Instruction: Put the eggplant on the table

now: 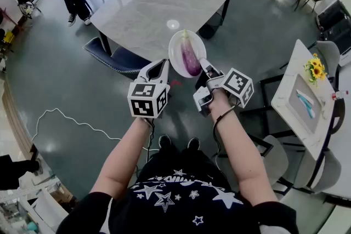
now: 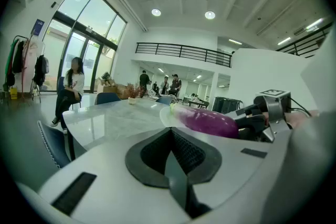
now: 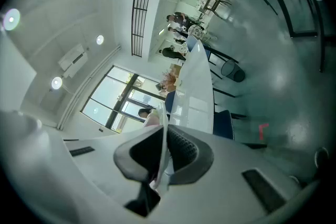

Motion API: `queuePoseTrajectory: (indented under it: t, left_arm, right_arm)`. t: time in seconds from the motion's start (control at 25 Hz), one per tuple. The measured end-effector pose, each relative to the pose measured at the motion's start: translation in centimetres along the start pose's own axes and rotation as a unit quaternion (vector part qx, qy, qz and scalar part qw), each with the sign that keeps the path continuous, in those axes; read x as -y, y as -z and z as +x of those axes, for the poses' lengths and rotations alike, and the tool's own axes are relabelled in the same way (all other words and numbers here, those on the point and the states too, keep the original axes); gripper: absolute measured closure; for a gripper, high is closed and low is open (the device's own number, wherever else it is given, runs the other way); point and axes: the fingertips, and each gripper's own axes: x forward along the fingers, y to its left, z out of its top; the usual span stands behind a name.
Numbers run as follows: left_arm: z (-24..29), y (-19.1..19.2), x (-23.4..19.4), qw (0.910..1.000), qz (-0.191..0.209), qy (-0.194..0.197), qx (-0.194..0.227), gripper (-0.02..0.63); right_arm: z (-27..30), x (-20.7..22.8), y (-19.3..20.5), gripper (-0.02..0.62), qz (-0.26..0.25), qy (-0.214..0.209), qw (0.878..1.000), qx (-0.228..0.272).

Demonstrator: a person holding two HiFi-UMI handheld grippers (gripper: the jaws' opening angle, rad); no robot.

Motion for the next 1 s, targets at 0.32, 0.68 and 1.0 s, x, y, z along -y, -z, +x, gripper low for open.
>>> queuePoseTrajectory:
  t: [0.32,0.68,1.0]
  left_arm:
    - [-3.3,1.3,2.3,0.9998,0.0,-0.019,0.009,0.598]
    - [-7.7,3.6,6.7,0.9992,-0.002,-0.037,0.012,0.598]
    - [-9.2,4.7,10.2,0.9991,0.002,-0.04,0.012,0.598]
  right_arm:
    - [-3.4,0.7,1.7,0.569,-0.002,-0.008,1.0,-0.018]
    - [-8.7,1.2,3.9,0.569,-0.007,-0.016,0.999,-0.043]
    - [-12.7,1.8,4.3,0.569,-0.016,-0.023,0.998,-0.053]
